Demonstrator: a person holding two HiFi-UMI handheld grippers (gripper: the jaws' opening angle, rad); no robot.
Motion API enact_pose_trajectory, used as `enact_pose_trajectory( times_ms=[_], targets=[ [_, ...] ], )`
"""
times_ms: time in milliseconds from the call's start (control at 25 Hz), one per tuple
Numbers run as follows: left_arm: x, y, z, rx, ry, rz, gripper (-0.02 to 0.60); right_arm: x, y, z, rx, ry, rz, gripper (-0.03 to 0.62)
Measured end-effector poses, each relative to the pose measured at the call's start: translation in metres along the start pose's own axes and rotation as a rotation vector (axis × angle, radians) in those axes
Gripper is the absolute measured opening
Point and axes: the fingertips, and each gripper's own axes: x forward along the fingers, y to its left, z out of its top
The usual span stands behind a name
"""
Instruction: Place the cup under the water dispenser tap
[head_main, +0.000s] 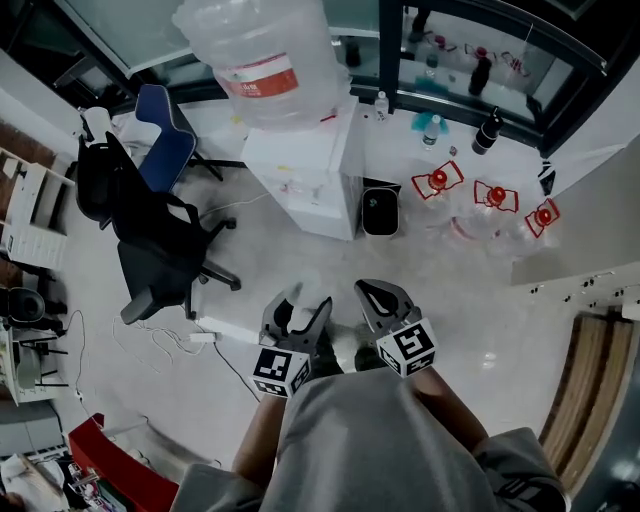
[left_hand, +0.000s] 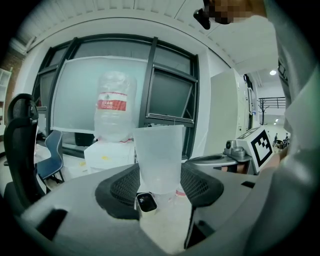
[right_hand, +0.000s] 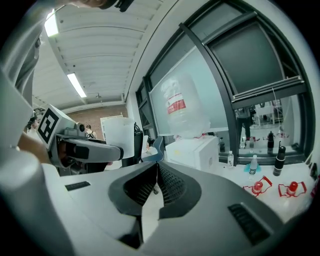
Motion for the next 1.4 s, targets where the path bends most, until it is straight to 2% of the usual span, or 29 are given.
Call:
enact_pose_trajectory(
  times_ms=[360, 800, 1000, 1240, 1400],
  targets=[
    [0.037, 0.053, -0.007, 0.031, 0.051, -0.109, 0.253, 0.049, -0.023, -0.005, 0.07, 0.022, -0.135, 0.012],
    [0.084, 0.141, -0.019, 0.052, 0.109, -0.328, 0.253, 0.138, -0.034, -0.013, 0.153, 0.051, -0.349, 0.012],
    [0.101, 0.168, -0.04, 0.079, 0.137, -0.423, 0.253, 0.166, -0.041, -0.026, 0.19, 0.038, -0.447, 0.012],
    [0.123, 0.179, -0.074, 0.089, 0.173, -0.503, 0.253, 0.189, -0.048, -0.056, 0.215, 0.053, -0.488, 0.012],
    [0.142, 0.177, -0.089, 0.1, 0.145, -0.532, 0.253, 0.195, -0.063, -0.075, 0.228, 0.061, -0.505, 0.012]
  ],
)
